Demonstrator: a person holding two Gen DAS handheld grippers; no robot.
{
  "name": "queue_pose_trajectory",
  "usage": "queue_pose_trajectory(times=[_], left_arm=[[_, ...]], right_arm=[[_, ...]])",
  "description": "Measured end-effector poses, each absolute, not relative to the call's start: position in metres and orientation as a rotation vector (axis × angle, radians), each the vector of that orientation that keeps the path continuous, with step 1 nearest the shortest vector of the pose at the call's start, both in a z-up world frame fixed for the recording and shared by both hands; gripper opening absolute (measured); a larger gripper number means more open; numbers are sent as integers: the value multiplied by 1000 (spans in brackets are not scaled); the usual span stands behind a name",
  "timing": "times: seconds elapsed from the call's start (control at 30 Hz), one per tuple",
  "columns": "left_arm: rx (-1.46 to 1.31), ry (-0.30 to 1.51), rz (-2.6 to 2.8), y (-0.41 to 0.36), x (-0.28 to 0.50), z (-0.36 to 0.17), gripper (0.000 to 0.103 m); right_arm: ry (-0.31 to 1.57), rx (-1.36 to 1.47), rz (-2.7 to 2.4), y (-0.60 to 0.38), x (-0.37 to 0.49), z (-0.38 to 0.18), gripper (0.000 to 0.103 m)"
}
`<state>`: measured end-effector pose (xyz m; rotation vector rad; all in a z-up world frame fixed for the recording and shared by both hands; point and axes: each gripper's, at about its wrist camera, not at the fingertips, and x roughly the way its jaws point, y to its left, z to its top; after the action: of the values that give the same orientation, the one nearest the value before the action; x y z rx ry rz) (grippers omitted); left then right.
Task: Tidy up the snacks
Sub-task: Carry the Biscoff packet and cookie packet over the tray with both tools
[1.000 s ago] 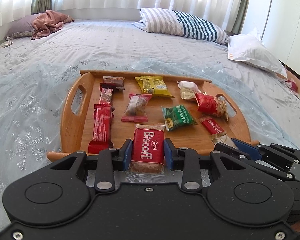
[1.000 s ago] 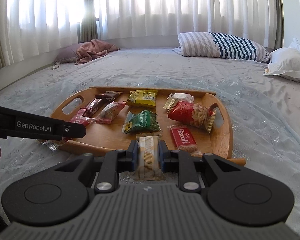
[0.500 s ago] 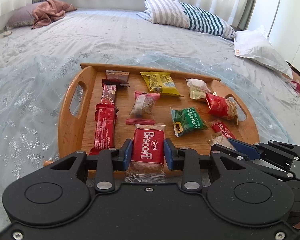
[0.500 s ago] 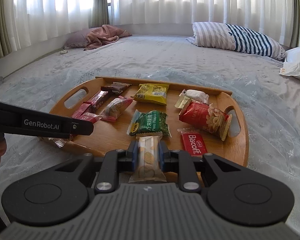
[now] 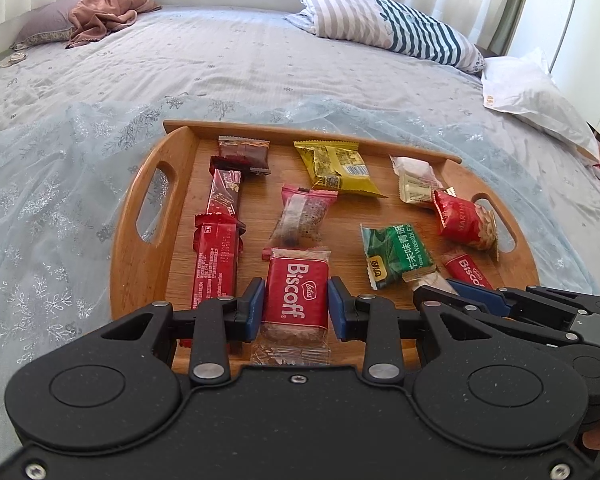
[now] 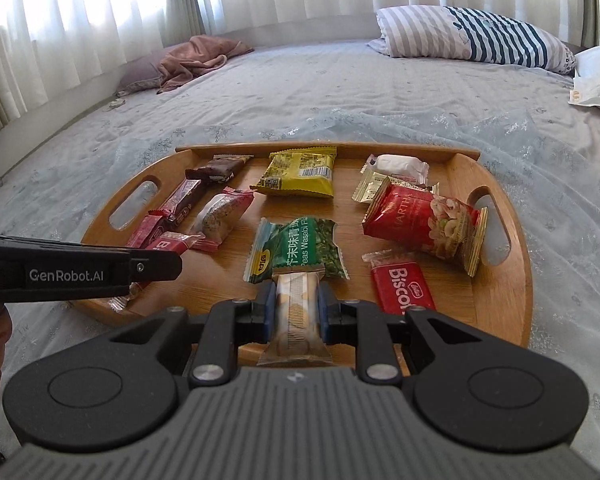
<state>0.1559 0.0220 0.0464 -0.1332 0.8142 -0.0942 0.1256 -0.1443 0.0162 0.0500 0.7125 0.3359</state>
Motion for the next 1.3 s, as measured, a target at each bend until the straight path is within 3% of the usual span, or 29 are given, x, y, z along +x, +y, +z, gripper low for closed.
queue_pose_trajectory(times=[1.3], left_arm=[[-87,800,-40,12,186,25,32]], right_arm=[[665,141,249,-156,145,0,26]])
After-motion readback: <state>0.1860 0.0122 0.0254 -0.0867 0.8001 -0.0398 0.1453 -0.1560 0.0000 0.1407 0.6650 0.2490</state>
